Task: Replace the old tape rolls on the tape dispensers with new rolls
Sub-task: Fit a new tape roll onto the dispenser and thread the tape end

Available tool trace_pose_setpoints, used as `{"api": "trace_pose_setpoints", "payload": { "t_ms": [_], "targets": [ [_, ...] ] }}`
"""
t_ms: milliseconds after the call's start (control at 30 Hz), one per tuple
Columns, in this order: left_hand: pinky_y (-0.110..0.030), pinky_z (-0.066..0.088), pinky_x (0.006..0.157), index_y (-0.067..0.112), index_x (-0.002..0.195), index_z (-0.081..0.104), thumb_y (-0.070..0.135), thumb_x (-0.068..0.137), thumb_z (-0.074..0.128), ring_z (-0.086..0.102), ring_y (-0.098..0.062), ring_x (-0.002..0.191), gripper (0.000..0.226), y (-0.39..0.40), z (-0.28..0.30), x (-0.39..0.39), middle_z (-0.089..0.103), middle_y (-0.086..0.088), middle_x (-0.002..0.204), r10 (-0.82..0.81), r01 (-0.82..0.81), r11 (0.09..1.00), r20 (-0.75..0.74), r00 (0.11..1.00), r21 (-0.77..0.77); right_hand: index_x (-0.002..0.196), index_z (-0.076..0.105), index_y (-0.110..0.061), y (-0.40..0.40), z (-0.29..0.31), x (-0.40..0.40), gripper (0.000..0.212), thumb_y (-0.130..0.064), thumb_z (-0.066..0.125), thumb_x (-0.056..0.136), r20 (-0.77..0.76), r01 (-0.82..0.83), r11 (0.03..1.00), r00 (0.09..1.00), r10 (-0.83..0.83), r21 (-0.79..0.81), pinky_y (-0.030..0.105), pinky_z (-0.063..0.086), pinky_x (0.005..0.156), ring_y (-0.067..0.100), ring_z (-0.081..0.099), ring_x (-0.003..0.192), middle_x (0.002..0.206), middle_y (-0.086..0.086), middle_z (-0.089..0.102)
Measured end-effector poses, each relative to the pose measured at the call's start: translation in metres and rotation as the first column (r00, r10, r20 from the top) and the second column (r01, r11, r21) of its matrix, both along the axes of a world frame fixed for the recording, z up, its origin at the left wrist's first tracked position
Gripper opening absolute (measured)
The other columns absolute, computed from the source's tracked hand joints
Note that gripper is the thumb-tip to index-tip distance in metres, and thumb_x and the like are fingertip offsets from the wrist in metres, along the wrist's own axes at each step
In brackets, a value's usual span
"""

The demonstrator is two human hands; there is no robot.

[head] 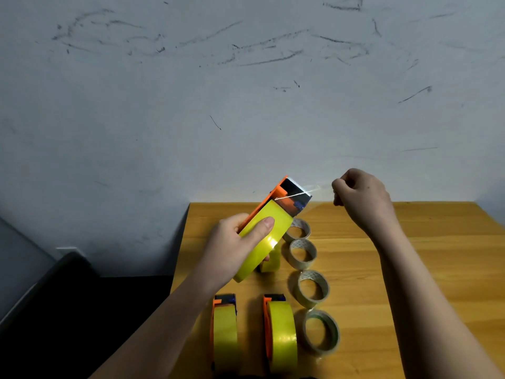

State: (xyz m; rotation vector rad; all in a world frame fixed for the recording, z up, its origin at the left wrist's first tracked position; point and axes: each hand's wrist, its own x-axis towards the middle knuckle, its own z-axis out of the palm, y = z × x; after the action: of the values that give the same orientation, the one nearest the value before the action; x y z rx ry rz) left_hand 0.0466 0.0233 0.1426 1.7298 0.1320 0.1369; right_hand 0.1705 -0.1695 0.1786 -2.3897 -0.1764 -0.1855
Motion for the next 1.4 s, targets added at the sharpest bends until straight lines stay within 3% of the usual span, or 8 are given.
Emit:
{"api": "trace_pose_setpoints", "payload": {
  "t_ms": [267,400,500,700,967,1067,1300,1400],
  "targets": [
    [-0.05,0.051,0.061,0.009,0.082,0.062,0.072,0.068,0.051,0.063,-0.027,0.068,0.065,-0.001,-0.001,-0.006,0.063,-0.013,0.074,-0.003,-0.025,0.937,0.08,0.997,0.347,0.079,0.062,-0.009,0.005,0.004,0.008,0.018,-0.02,0.051,0.087,0.006,-0.053,0.988,0.999,0.053,0.146,0.048,0.054,0.077,0.024,0.065,0.076,0.066,-0.002,0.065],
    [-0.049,0.054,0.061,0.013,0.081,0.063,0.068,0.07,0.054,0.065,-0.027,0.067,0.057,-0.001,0.002,-0.008,0.064,-0.01,0.073,-0.023,0.006,0.952,0.051,0.998,0.307,0.077,0.06,-0.009,0.004,0.007,0.013,0.017,-0.017,0.051,0.088,-0.018,-0.119,0.972,0.992,0.125,0.201,0.035,0.053,0.07,0.012,0.062,0.068,0.066,0.0,0.066],
    [-0.037,0.054,0.053,0.018,0.077,0.063,0.05,0.078,0.065,0.065,-0.022,0.056,0.032,0.001,0.005,-0.009,0.066,-0.004,0.064,-0.036,0.037,0.997,-0.015,0.999,0.063,0.08,0.058,-0.01,0.001,0.009,0.01,0.019,-0.017,0.051,0.096,-0.001,-0.243,0.892,0.965,0.263,0.38,0.013,0.042,0.057,0.003,0.057,0.06,0.067,-0.001,0.064],
    [-0.023,0.049,0.051,0.008,0.079,0.06,0.041,0.079,0.058,0.062,-0.016,0.053,0.033,0.004,0.017,-0.015,0.065,-0.006,0.061,-0.125,0.12,0.988,-0.039,0.991,-0.095,0.081,0.06,-0.014,0.0,0.003,0.004,0.02,-0.02,0.05,0.098,0.058,-0.337,0.62,0.904,0.424,0.709,0.024,0.035,0.059,0.01,0.046,0.06,0.063,-0.007,0.056],
    [-0.028,0.053,0.059,0.016,0.08,0.068,0.043,0.08,0.055,0.065,-0.018,0.06,0.029,0.015,0.021,-0.016,0.067,-0.012,0.065,-0.195,0.177,0.97,-0.101,0.976,-0.167,0.084,0.062,-0.017,0.019,-0.003,0.009,0.017,-0.017,0.052,0.098,0.169,-0.378,0.58,0.908,0.383,0.721,0.023,0.036,0.06,0.008,0.045,0.06,0.061,-0.009,0.057],
    [-0.027,0.055,0.059,0.013,0.082,0.068,0.04,0.079,0.053,0.064,-0.028,0.067,0.031,0.018,0.026,-0.017,0.066,-0.028,0.078,-0.21,0.187,0.965,-0.111,0.971,-0.184,0.085,0.06,-0.015,0.021,-0.007,0.009,0.014,-0.026,0.054,0.093,0.159,-0.389,0.473,0.877,0.454,0.79,0.02,0.038,0.06,0.006,0.047,0.06,0.063,-0.01,0.056],
    [-0.025,0.053,0.06,0.02,0.068,0.067,0.052,0.073,0.056,0.063,-0.019,0.058,0.034,0.024,0.029,-0.018,0.065,-0.012,0.061,-0.303,0.283,0.94,-0.083,0.949,-0.189,0.072,0.068,-0.026,0.031,-0.013,0.005,0.013,-0.032,0.06,0.081,0.134,-0.281,0.215,0.843,0.521,0.935,0.015,0.044,0.053,0.004,0.049,0.056,0.062,-0.006,0.055],
    [-0.025,0.054,0.062,0.018,0.076,0.07,0.053,0.07,0.057,0.065,-0.025,0.066,0.038,0.027,0.03,-0.018,0.066,-0.026,0.073,-0.31,0.288,0.938,-0.097,0.946,-0.193,0.075,0.067,-0.023,0.035,-0.016,0.004,0.012,-0.032,0.062,0.081,0.146,-0.269,0.162,0.834,0.532,0.949,0.017,0.044,0.052,0.007,0.048,0.057,0.063,-0.004,0.054]
  ]
}}
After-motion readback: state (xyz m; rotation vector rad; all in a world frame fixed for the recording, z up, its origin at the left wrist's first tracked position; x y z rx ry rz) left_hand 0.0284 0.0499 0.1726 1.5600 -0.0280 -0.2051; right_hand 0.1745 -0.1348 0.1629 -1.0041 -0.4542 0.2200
